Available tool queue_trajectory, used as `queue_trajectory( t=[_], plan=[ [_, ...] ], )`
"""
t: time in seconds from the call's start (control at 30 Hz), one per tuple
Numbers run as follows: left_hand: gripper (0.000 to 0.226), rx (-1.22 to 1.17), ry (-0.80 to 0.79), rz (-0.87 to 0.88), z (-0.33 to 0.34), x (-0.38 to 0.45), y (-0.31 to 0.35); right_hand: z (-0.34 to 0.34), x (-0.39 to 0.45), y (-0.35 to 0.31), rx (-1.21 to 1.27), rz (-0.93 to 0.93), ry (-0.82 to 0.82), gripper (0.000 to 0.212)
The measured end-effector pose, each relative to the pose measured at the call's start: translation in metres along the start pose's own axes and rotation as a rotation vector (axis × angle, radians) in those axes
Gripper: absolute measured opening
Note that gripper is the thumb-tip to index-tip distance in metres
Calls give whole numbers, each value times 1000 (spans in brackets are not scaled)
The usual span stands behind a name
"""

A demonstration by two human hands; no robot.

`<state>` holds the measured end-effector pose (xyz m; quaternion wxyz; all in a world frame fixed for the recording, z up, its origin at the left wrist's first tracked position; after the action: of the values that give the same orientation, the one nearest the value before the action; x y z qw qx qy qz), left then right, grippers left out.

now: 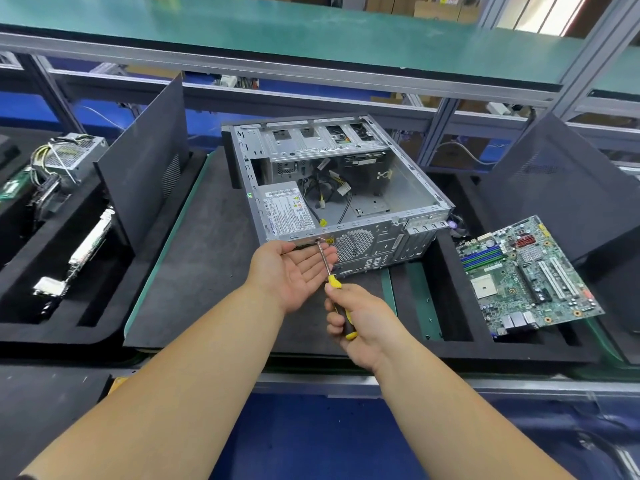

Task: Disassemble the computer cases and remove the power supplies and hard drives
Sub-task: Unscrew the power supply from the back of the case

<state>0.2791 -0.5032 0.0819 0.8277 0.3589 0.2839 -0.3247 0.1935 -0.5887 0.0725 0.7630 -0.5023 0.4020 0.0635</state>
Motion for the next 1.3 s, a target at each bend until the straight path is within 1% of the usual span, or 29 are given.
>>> queue_trajectory(
  t=[0.07, 0.17, 0.2, 0.23, 0.4, 0.57, 0.67, 0.8, 0.83, 0.9, 1.07, 1.23, 1.3],
  plan=[
    [49, 4, 0, 0, 0, 0, 1, 3, -3, 0, 10, 15, -16, 10],
    [48, 5, 3, -3, 0, 0, 1, 6, -6, 1, 39, 70, -44, 34],
    [48, 5, 5, -3, 0, 0, 2, 6, -7, 1, 45, 82, -51, 38],
    [48, 7, 7, -3, 0, 0, 2, 5, -8, 1, 44, 80, -50, 39],
    [47, 8, 10, -14, 1, -2, 2, 1, -10, -3, -29, 17, 3, 22],
    [47, 8, 7, -19, 2, -4, 2, 3, -6, -3, -20, -21, 10, 7],
    [48, 11, 8, -22, 2, -5, 3, 5, -6, -4, 7, -7, 1, 9],
    [47, 0, 5, -21, 2, -5, 3, 6, -8, -1, 16, 65, -41, 34],
    [47, -2, 4, -19, 2, -5, 3, 5, -8, 0, 12, 65, -42, 36],
    [47, -5, 3, -20, 2, -5, 2, 3, -7, -2, -18, 26, -14, 31],
    [46, 6, 5, -20, 1, -5, 2, 1, -6, -8, -106, -94, 33, 5],
    [46, 4, 9, -14, 2, -5, 2, 5, -5, -12, -98, -120, 43, 10],
    [46, -5, 9, -9, 2, -5, 2, 6, -6, -11, -51, -80, 42, 18]
  ],
)
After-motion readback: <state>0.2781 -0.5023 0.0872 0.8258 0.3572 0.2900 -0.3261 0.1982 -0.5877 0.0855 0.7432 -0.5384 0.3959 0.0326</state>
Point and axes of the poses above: each hand's wrist, its own x-axis towards the middle knuckle, its own z-axis out of the palm, y = z × x, the point moved 7 cm from there along x, towards the middle knuckle, and after that the axes turned 12 degrees about y, right-handed, at the moved point
